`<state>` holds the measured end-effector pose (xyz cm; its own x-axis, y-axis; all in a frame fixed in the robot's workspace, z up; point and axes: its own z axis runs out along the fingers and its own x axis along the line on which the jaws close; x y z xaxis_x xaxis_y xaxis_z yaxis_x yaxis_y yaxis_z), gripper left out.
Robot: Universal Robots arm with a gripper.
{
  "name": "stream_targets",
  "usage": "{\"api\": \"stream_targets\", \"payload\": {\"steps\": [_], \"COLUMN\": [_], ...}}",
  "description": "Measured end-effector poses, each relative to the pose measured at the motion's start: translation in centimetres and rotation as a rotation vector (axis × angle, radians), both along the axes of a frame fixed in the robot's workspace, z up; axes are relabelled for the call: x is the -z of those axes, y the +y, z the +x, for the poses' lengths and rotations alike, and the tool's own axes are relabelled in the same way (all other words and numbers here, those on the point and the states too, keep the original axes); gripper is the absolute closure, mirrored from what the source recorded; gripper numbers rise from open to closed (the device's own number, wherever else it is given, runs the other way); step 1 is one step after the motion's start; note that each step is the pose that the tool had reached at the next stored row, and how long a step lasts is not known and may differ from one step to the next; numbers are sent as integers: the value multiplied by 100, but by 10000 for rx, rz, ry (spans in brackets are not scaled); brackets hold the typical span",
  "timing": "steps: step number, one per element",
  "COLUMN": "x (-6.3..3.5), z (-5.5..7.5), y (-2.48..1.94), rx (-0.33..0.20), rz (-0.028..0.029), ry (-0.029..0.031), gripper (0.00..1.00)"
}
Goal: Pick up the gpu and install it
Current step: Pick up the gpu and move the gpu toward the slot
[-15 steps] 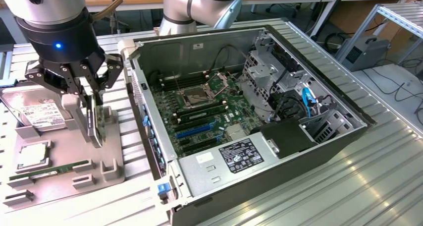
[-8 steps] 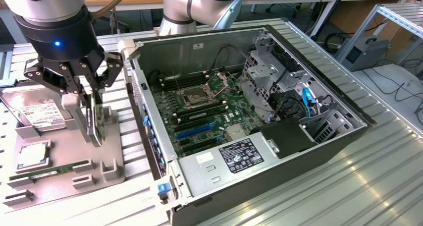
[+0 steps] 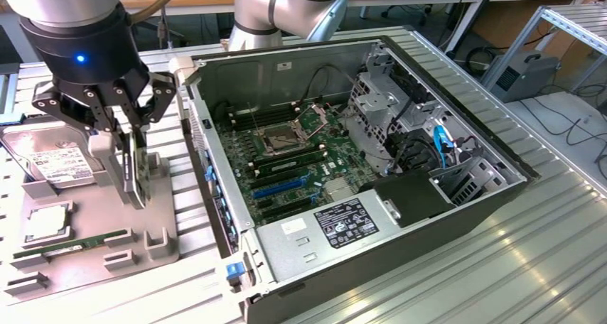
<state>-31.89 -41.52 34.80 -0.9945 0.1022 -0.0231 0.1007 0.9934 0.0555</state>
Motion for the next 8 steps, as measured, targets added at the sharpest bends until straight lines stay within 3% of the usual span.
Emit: {"api": "stream_targets", "payload": {"steps": [8], "x": [-40], "z": [0], "y": [0], "rx": [0], "rz": [0], "ry": [1], "gripper": [73]}}
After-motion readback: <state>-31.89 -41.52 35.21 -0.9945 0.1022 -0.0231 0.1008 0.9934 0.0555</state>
